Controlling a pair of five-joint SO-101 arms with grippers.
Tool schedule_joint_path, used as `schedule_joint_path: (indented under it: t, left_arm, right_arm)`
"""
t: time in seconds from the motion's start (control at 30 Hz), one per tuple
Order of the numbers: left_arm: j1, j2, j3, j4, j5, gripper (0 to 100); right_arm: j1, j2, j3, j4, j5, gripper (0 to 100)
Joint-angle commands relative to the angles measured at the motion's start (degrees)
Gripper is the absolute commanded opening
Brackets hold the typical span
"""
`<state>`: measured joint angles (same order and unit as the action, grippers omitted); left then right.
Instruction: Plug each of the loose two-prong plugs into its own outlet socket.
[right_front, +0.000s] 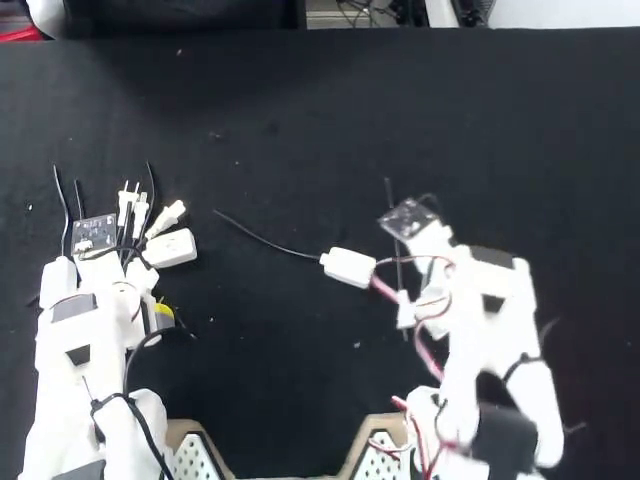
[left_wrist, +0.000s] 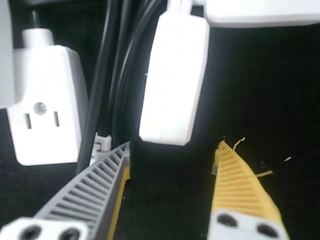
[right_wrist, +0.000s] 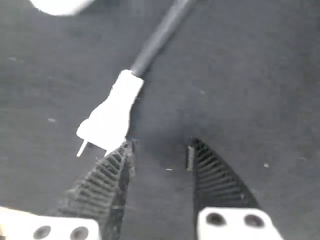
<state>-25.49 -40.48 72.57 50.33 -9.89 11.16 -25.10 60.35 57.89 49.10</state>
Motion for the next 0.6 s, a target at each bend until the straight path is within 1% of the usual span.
schedule_joint_path:
  t: [0.0, 0.1, 0.17, 0.2, 0.27, 0.33, 0.4, 0.5, 0.57]
  left_arm:
    - [-1.45, -0.7, -0.22, -0.09, 0.7, 26]
    - [-1.45, -0.7, -0.22, -0.09, 0.7, 26]
    - [-1.45, -0.7, -0.22, -0.09, 0.7, 26]
    - [-1.45, -0.7, -0.22, -0.09, 0.7, 26]
    - [-1.45, -0.7, -0.22, -0.09, 0.7, 26]
    - [-1.45, -0.7, -0.22, -0.09, 0.7, 26]
    - [-1.45, -0.7, -0.22, -0.09, 0.7, 26]
    - [-1.54, -0.7, -0.22, -0.09, 0.7, 26]
    - [-1.54, -0.62, -0.22, -0.09, 0.7, 26]
  right_arm:
    - [-7.91, -10.77, 4.97, 1.05, -4.04, 15.6]
    - [-14.07, -18.24, 9.71, 0.62, -6.15, 15.6]
    - [-16.7, -22.46, 11.74, 0.53, -4.75, 15.6]
    - [-17.32, -24.66, 12.35, 0.53, -2.46, 15.6]
    - [-17.23, -28.26, 12.88, 0.53, 5.45, 15.6]
    - [-16.62, -31.34, 13.32, 1.05, 16.53, 15.6]
    - [-15.12, -34.24, 13.49, 1.49, 25.41, 15.6]
    - [-14.33, -36.97, 13.67, 4.31, 33.76, 15.6]
    - [-14.51, -38.55, 13.93, 6.95, 37.19, 15.6]
